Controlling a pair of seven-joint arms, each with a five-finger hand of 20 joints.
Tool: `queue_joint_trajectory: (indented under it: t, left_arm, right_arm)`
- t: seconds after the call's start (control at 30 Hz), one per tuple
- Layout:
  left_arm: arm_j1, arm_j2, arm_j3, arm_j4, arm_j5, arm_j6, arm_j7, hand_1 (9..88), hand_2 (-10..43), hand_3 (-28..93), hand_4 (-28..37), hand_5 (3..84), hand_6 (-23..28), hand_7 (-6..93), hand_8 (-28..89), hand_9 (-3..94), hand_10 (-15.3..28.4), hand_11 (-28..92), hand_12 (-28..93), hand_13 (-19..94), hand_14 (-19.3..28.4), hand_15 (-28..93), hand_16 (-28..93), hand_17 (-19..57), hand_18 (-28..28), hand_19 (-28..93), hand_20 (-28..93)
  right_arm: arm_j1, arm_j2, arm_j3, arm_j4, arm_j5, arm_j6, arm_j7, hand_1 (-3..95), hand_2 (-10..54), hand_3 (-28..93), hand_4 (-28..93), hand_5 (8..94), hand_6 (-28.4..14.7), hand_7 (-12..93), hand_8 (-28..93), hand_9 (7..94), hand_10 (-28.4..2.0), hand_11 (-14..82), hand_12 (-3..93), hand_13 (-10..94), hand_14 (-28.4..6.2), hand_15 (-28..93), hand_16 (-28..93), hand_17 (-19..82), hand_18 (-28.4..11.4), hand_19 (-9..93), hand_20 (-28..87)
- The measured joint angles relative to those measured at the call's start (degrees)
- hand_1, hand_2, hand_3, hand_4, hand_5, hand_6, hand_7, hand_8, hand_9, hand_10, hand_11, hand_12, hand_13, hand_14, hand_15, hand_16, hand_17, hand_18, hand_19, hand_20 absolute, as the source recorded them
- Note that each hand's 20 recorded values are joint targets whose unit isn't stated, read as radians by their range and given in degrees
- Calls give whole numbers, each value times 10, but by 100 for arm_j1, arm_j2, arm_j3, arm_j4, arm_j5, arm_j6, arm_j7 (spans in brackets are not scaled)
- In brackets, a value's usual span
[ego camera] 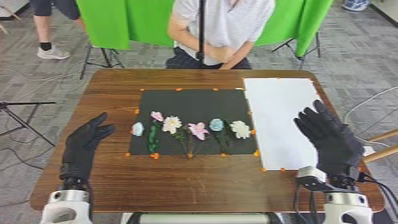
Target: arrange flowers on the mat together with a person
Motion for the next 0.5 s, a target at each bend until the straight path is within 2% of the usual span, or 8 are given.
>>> queue_joint_trajectory:
  t: [0.1,0.23,0.5]
  left_arm:
    - [-7,0,0,0,-5,0,2,173,43,680,-279,487,25,114,-63,507,152,200,145,390,176,195,-5,71,112,110,156]
    - [-10,0,7,0,-61,27,53,161,64,672,-283,491,25,114,-63,521,150,204,145,397,177,197,-5,78,112,112,157]
    - [-34,11,77,8,-180,160,172,155,97,670,-283,498,26,116,-64,532,148,204,141,402,178,204,-7,81,111,112,157]
  right_arm:
    - [1,-1,26,0,-39,-83,46,41,2,782,-184,373,16,80,-85,390,-133,37,109,307,-110,100,84,198,-151,26,261]
    - [6,-1,42,5,-95,-207,99,40,3,780,-184,372,16,80,-84,387,-134,37,108,306,-112,101,81,197,-151,28,260]
    - [5,-3,36,16,-60,-216,137,39,4,778,-183,379,12,80,-83,391,-136,39,108,309,-115,106,79,196,-151,30,260]
